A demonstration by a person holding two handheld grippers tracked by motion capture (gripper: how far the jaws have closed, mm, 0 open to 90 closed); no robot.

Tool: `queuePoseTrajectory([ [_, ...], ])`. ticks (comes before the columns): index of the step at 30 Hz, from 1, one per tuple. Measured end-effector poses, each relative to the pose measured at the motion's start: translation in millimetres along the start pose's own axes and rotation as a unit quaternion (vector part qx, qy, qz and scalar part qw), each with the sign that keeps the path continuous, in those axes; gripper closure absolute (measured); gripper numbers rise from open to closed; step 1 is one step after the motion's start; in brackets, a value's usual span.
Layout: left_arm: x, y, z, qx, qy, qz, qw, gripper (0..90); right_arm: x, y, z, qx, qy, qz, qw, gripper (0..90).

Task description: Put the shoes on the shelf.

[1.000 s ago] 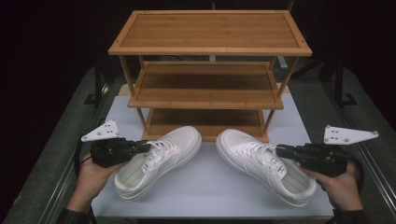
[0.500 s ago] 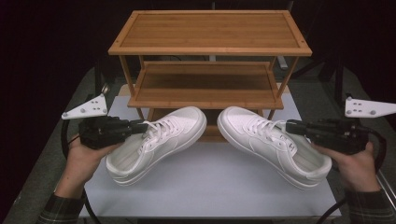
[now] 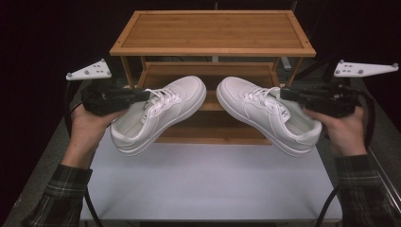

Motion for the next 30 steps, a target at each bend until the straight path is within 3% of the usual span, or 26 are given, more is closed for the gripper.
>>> queuePoseTrajectory([
  [7, 21.1, 28.6, -3.7, 0.006, -0.024, -0.029, 0.9993, 83.8, -16.0, 26.9, -18.8, -0.004, 0.01, 0.04, 0.9991, 84.7],
  [11, 26.8, 42.2, -2.6, 0.015, -0.033, -0.039, 0.9986, 83.7, -21.7, 41.2, -22.4, 0.002, 0.013, 0.063, 0.9979, 84.7],
  [20, 34.7, 52.3, -2.3, 0.015, -0.046, -0.048, 0.9977, 83.4, -31.2, 56.0, -24.9, 0.004, 0.023, 0.081, 0.9965, 84.5],
  [30, 38.1, 57.1, 0.7, 0.011, -0.037, -0.054, 0.9978, 79.0, -37.2, 59.9, -23.5, 0.014, 0.016, 0.105, 0.9943, 83.0],
])
Point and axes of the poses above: each handheld gripper's, and its own axes: y roughly forward along the jaws, z roughly out of its underside, x roughly to its left, the point moved 3 cm from there along y, roughly forward along the jaws, and after that the axes turned 11 degrees about y, right-handed, at the moved point
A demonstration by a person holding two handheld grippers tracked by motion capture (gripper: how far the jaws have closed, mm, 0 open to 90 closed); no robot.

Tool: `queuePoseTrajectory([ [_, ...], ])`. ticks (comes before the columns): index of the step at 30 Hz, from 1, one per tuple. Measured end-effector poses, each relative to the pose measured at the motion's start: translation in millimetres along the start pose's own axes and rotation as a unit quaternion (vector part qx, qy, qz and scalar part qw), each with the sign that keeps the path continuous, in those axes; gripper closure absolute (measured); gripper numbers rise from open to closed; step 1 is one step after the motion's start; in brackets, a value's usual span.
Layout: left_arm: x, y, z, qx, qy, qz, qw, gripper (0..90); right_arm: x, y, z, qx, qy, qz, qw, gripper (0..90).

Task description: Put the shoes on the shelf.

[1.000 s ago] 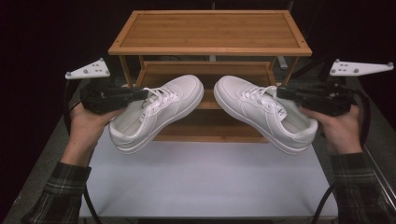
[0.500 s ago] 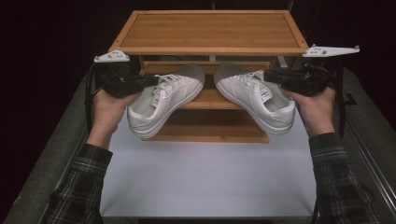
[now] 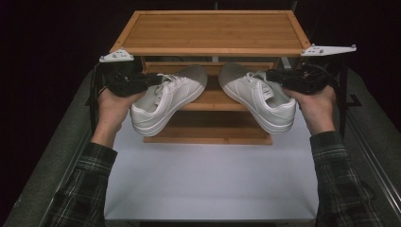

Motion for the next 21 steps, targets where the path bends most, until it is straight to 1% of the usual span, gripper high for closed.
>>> queuePoseTrajectory([
  [2, 0.3, 1.0, -0.1, 0.0, 0.003, -0.003, 1.0, 77.5, -0.4, 0.2, 0.2, 0.001, -0.005, 0.003, 1.0, 82.8],
  [3, 1.0, 1.0, -0.1, -0.004, -0.003, -0.002, 1.0, 76.7, -0.5, 0.1, 0.1, 0.001, -0.005, 0.002, 1.0, 82.3],
  [5, 3.2, -0.2, 0.0, -0.009, -0.01, -0.001, 0.9999, 72.2, -0.6, 0.4, 0.1, 0.001, -0.009, 0.005, 0.9999, 80.9],
  [6, 4.0, -1.5, -0.3, -0.012, -0.012, -0.003, 0.9999, 71.5, -0.5, 0.4, 0.0, 0.0, -0.009, 0.006, 0.9999, 80.1],
  [11, 5.2, -3.8, -0.2, -0.014, -0.01, -0.005, 0.9998, 67.4, -0.9, -3.2, -3.1, -0.017, -0.001, -0.004, 0.9999, 77.2],
  [13, 6.2, -5.5, -0.5, -0.016, -0.012, -0.005, 0.9998, 64.5, -1.7, -6.5, -4.7, -0.024, 0.003, -0.007, 0.9997, 74.1],
  [16, 7.0, -8.0, -1.5, -0.025, -0.018, -0.001, 0.9995, 60.9, -3.3, -12.0, -5.7, -0.028, 0.009, -0.005, 0.9996, 69.1],
  [18, 6.9, -8.9, -2.2, -0.024, -0.019, 0.002, 0.9995, 57.2, -3.9, -15.3, -5.9, -0.03, 0.011, -0.005, 0.9995, 67.5],
  [21, 6.5, -15.1, -4.9, -0.032, -0.016, -0.004, 0.9994, 53.1, -4.6, -23.2, -6.6, -0.039, 0.015, -0.006, 0.9991, 61.5],
])
Point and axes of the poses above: each handheld gripper's, and its own axes: y roughly forward along the jaws, z roughly out of its underside, x roughly to its left, the point moved 3 cm from there along y, roughly forward along the jaws, and after that the axes turned 11 degrees about y, right-handed, at the moved point
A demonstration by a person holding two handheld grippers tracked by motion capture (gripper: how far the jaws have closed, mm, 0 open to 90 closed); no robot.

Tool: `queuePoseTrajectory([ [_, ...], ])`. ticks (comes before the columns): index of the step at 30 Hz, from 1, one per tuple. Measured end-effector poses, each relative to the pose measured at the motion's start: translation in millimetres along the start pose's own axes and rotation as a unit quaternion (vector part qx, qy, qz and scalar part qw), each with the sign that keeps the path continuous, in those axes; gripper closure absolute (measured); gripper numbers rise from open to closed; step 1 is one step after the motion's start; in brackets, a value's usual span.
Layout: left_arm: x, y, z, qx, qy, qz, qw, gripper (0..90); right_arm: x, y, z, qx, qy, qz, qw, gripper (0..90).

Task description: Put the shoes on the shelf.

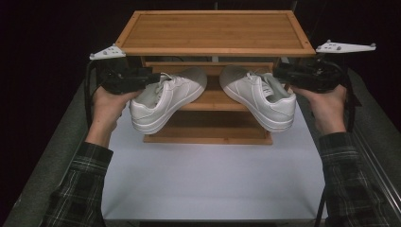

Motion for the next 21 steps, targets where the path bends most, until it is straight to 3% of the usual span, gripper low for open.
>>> queuePoseTrajectory([
  [7, -1.4, -21.4, -6.8, -0.003, 0.011, 0.005, 0.9999, 40.8, -0.4, -20.2, -0.2, 0.002, 0.007, 0.004, 1.0, 46.6],
  [11, -1.2, -41.2, -7.7, -0.013, 0.018, -0.003, 0.9997, 39.9, 2.3, -36.1, 1.1, 0.002, 0.008, -0.001, 1.0, 45.1],
  [17, 3.5, -73.1, 1.8, -0.02, 0.021, -0.015, 0.9995, 49.8, 1.4, -60.6, 5.5, -0.006, -0.003, 0.001, 1.0, 58.1],
  [21, 4.8, -90.4, 18.5, -0.01, 0.024, -0.019, 0.9995, 66.2, -7.5, -72.9, 18.4, -0.007, -0.007, 0.003, 1.0, 79.7],
])
Point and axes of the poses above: each handheld gripper's, and its own axes: y roughly forward along the jaws, z roughly out of its underside, x roughly to its left, the point moved 3 cm from there along y, roughly forward along the jaws, and after that the axes turned 11 degrees about y, right-handed, at the moved point
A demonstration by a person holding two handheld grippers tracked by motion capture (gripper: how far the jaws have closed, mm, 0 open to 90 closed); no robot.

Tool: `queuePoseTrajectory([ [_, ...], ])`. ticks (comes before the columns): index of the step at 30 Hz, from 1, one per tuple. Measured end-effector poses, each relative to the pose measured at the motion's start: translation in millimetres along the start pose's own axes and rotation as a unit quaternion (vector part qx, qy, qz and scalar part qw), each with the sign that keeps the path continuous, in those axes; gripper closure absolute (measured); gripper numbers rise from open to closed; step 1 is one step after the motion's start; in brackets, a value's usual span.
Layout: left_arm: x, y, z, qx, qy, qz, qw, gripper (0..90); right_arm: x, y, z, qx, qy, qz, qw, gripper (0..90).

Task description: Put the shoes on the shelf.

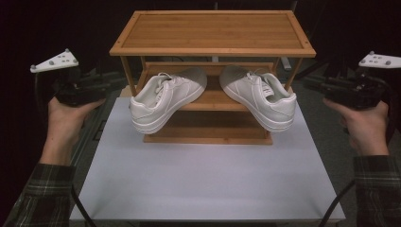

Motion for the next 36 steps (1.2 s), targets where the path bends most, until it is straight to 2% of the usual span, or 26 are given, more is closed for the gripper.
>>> queuePoseTrajectory([
  [3, -1.9, -4.1, 14.7, 0.012, 0.0, 0.003, 0.9999, 82.2, -6.9, -2.7, 13.3, 0.007, 0.005, -0.007, 0.9999, 88.5],
  [5, -4.6, -4.6, 28.1, 0.017, -0.002, 0.004, 0.9999, 90.0, -11.8, -2.4, 23.9, 0.011, 0.006, -0.013, 0.9998, 89.7],
  [9, -12.3, -0.4, 51.1, 0.025, -0.003, 0.009, 0.9996, 90.0, -16.8, 0.8, 44.0, 0.023, 0.01, -0.021, 0.9995, 89.8],
  [14, -22.8, 5.8, 74.1, 0.02, -0.013, 0.025, 0.9994, 88.9, -18.3, 5.2, 65.1, 0.039, 0.015, -0.028, 0.9987, 88.2],
  [16, -26.0, 6.3, 78.9, 0.016, -0.016, 0.03, 0.9993, 77.6, -19.3, 5.2, 71.7, 0.042, 0.023, -0.038, 0.9981, 75.1],
  [18, -29.4, 5.6, 82.0, 0.011, -0.017, 0.042, 0.9989, 67.3, -20.3, 3.5, 76.3, 0.048, 0.026, -0.041, 0.9977, 68.1],
  [19, -30.4, 4.9, 82.8, 0.011, -0.016, 0.042, 0.9989, 62.6, -20.1, 2.1, 78.7, 0.05, 0.029, -0.047, 0.9972, 61.4],
  [22, -35.4, 4.3, 84.5, 0.004, -0.014, 0.052, 0.9986, 54.5, -18.6, 0.8, 83.2, 0.057, 0.029, -0.059, 0.9962, 54.6],
  [25, -37.7, 6.6, 86.1, 0.003, -0.007, 0.058, 0.9983, 37.9, -16.5, 4.0, 87.1, 0.066, 0.027, -0.071, 0.9949, 46.6],
  [29, -46.7, 15.2, 87.3, 0.006, 0.006, 0.081, 0.9967, 29.1, -13.4, 10.2, 88.6, 0.064, 0.024, -0.083, 0.9942, 41.0],
  [32, -51.8, 24.1, 86.5, 0.009, 0.011, 0.089, 0.9959, 26.8, -14.5, 11.1, 88.5, 0.064, 0.026, -0.085, 0.994, 36.7],
  [36, -52.7, 29.6, 83.6, 0.007, 0.009, 0.088, 0.9961, 21.8, -11.3, 13.3, 89.1, 0.071, 0.022, -0.101, 0.9921, 31.9],
])
Point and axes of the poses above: each handheld gripper's, and its own axes: y roughly forward along the jaws, z roughly out of its underside, x roughly to its left, the point moved 3 cm from there along y, roughly forward along the jaws, and after that the axes turned 11 degrees about y, right-handed, at the moved point
